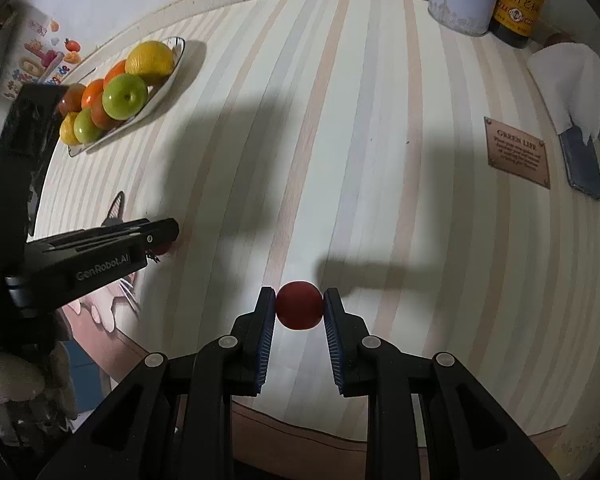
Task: Organize fruits
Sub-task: 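Grasp a red tomato with the left tool while the right tool grasps the other tomato, then lower both tomatoes into the plate among the fruit and open both tools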
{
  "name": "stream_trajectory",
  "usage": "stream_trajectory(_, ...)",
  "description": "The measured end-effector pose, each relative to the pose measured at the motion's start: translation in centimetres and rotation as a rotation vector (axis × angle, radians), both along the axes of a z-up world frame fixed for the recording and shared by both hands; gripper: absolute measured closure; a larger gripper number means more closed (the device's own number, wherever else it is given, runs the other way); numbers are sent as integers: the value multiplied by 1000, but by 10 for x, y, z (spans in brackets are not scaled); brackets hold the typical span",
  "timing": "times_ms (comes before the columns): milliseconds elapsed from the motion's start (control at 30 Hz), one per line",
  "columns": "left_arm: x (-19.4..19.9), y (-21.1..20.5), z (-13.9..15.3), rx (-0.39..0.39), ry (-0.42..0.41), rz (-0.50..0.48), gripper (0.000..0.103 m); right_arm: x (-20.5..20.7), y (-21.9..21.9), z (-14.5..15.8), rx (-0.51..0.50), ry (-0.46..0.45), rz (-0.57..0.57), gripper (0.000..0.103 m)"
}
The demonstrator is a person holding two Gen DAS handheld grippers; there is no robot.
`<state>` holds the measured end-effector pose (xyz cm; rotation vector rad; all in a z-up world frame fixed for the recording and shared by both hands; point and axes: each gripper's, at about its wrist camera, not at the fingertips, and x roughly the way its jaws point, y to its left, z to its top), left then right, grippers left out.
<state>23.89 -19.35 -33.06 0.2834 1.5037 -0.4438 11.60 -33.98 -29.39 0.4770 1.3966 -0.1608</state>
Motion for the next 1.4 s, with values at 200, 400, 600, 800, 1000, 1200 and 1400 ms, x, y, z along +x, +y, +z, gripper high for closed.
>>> stream_trajectory(200, 6, 24, 17, -48, -15, 44, 76, 13, 4, 18, 10, -49, 12, 76)
stream_trajectory(400, 39, 80, 65, -132, -55, 173, 76, 50, 39, 43, 14, -141, 97, 76)
stream_trajectory(600, 80, 141, 116, -192, -114, 291, 76, 118, 98, 58, 115, -247, 174, 76)
stream_trajectory(800, 136, 184, 111, -239, -93, 407, 76, 183, 144, 48, 206, -318, 177, 76)
stream_trajectory(1000, 179, 209, 82, -290, -23, 499, 76, 226, 166, 9, 220, -292, 141, 76)
stream_trajectory(1200, 200, 211, 65, -309, 14, 519, 75, 243, 172, -15, 191, -255, 128, 76)
stream_trajectory(1400, 203, 206, 51, -306, 40, 514, 75, 249, 185, -18, 127, -260, 172, 76)
